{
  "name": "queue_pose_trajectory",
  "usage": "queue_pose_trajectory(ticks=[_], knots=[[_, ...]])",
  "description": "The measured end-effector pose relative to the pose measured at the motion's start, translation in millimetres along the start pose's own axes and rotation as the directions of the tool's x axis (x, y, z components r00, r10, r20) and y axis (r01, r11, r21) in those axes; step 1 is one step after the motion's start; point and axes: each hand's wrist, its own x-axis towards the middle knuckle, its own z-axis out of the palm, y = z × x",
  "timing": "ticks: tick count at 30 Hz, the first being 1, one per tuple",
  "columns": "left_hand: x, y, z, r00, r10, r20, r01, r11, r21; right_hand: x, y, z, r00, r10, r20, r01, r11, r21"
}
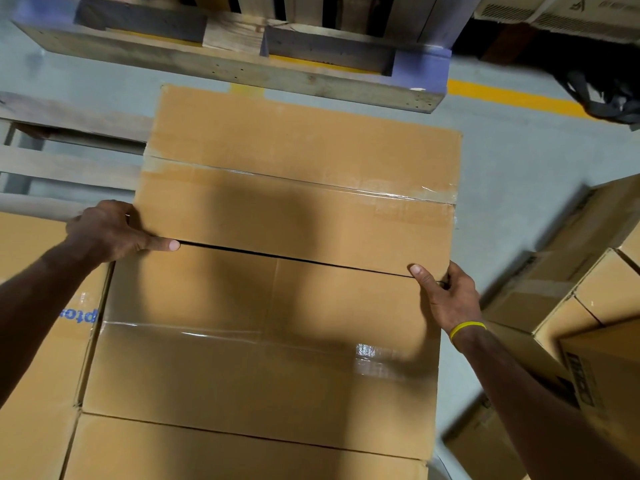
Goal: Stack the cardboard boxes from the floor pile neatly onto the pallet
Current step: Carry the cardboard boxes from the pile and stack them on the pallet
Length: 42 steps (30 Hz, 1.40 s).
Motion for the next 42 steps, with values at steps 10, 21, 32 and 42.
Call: queue_pose_trajectory(ticks=[10,21,32,42], knots=[[-18,10,13,0.986,-0.083,-0.146,0.078,0.996,-0.041,-6,-6,3,0.999,0.018,-0.034,-0.019,0.999,-0.041],[-67,33,25,0.961,-0.014,-0.277,-0.028,0.989,-0.146,-21,-8,-17,0.999,-0.01,0.039,0.013,0.996,-0.086],[-191,126,4,0.992,-0.044,-0.12,-0.064,0.637,-0.768,-75,-44,-74,0.995,0.101,0.027,-0.105,0.959,0.262],[-370,176,-22,0.993,0.117,0.006,-0.052,0.491,-0.869,-187,-92,-203,0.995,0.104,-0.003,-0.093,0.896,0.435]])
